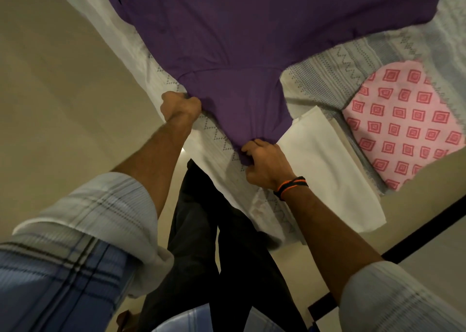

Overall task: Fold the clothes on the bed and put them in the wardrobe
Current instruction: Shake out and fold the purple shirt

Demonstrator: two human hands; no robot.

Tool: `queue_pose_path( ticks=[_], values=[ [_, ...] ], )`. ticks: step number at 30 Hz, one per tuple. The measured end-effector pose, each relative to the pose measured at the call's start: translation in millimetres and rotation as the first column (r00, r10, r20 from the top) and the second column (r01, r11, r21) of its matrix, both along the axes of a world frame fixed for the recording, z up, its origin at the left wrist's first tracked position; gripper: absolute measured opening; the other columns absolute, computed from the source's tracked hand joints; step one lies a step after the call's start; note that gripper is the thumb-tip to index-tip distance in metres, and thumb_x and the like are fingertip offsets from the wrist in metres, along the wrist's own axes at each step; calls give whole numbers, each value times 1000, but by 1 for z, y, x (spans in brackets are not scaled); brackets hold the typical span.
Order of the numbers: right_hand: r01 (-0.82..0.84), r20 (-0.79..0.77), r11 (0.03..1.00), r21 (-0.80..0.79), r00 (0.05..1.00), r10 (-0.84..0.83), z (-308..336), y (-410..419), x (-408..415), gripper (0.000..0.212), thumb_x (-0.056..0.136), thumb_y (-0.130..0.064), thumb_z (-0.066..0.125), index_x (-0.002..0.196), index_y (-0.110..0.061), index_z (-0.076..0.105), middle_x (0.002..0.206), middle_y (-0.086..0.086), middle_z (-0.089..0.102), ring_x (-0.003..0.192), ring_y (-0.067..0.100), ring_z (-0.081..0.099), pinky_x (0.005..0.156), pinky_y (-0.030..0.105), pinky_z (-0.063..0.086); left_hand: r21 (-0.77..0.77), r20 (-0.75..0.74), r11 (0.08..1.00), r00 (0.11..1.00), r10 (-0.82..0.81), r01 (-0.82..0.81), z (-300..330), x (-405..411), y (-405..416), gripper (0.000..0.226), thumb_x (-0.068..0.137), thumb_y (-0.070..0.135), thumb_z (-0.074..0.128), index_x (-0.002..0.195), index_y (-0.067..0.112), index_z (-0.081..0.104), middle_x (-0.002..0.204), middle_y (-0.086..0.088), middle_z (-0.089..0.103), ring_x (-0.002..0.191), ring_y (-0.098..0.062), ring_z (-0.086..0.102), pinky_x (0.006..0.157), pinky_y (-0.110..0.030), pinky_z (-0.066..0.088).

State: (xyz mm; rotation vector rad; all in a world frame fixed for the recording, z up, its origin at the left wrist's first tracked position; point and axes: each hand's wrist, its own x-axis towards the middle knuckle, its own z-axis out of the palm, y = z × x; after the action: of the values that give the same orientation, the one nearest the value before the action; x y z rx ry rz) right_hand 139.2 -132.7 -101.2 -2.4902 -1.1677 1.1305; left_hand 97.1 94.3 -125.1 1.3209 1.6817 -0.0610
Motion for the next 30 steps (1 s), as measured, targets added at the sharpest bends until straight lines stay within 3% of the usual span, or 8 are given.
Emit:
queue_pose_path(
  ticks=[2, 4, 6, 7, 10, 12, 21, 30],
  values=[
    [89, -47, 996, 10, 995, -88, 1, 2, 1, 51, 69, -14, 65, 120, -10, 60, 113, 8, 63, 100, 32, 61, 89, 39, 49, -8, -31, 994, 993, -112, 112, 1, -5, 2, 29, 75, 15, 73, 100, 6, 65, 97, -4, 70, 90, -19, 69, 82, -30, 58],
    [198, -90, 980, 26, 977, -195, 5, 3, 2, 52, 70, -11, 65, 121, -9, 60, 113, 8, 64, 99, 31, 62, 88, 40, 51, -73, 5, 979, 982, -190, 190, 10, -8, -2, 16, 77, 16, 77, 88, 12, 66, 92, -1, 68, 89, -18, 67, 84, -26, 56],
    [286, -113, 958, 35, 953, -280, 12, 6, 3, 54, 70, -11, 66, 124, -10, 59, 114, 5, 64, 100, 27, 62, 88, 38, 51, -122, 65, 965, 972, -225, 232, 24, -11, -5, 17, 75, 19, 82, 80, 16, 65, 94, -1, 68, 97, -22, 68, 91, -31, 56],
    [317, -116, 948, 41, 943, -311, 15, 7, 4, 55, 70, -11, 66, 124, -10, 59, 114, 5, 65, 101, 25, 61, 88, 36, 51, -140, 90, 960, 969, -230, 241, 29, -13, -7, 20, 74, 19, 82, 83, 16, 65, 99, -2, 68, 101, -22, 66, 94, -34, 54],
    [379, -130, 923, 60, 920, -370, 35, 11, 6, 56, 71, -10, 66, 126, -10, 58, 114, 4, 65, 99, 21, 62, 88, 31, 50, -185, 134, 940, 955, -266, 288, 54, -17, -13, 44, 77, 20, 82, 115, 10, 61, 118, -7, 65, 110, -21, 62, 98, -37, 52],
    [413, -148, 909, 54, 904, -402, 47, 14, 8, 56, 71, -10, 66, 127, -10, 57, 114, 3, 64, 96, 20, 62, 87, 29, 50, -193, 165, 923, 938, -303, 332, 69, -17, -20, 51, 79, 20, 80, 122, 8, 57, 120, -7, 62, 111, -20, 62, 97, -36, 53],
    [565, -162, 816, 124, 822, -545, 119, 13, 14, 57, 75, -9, 70, 129, -9, 54, 115, 6, 62, 92, 18, 60, 89, 29, 50, -161, 207, 820, 831, -516, 549, 158, -13, -40, 50, 80, 25, 80, 122, 10, 57, 122, -7, 61, 113, -22, 60, 100, -39, 50],
    [760, -205, 619, 197, 650, -732, 168, 25, 34, 51, 79, -7, 67, 129, -8, 53, 111, 4, 61, 86, 17, 61, 83, 28, 52, -44, 193, 670, 665, -722, 741, 201, 21, -9, 48, 75, 29, 83, 114, 13, 60, 120, -9, 64, 109, -26, 63, 98, -45, 51]
  ],
)
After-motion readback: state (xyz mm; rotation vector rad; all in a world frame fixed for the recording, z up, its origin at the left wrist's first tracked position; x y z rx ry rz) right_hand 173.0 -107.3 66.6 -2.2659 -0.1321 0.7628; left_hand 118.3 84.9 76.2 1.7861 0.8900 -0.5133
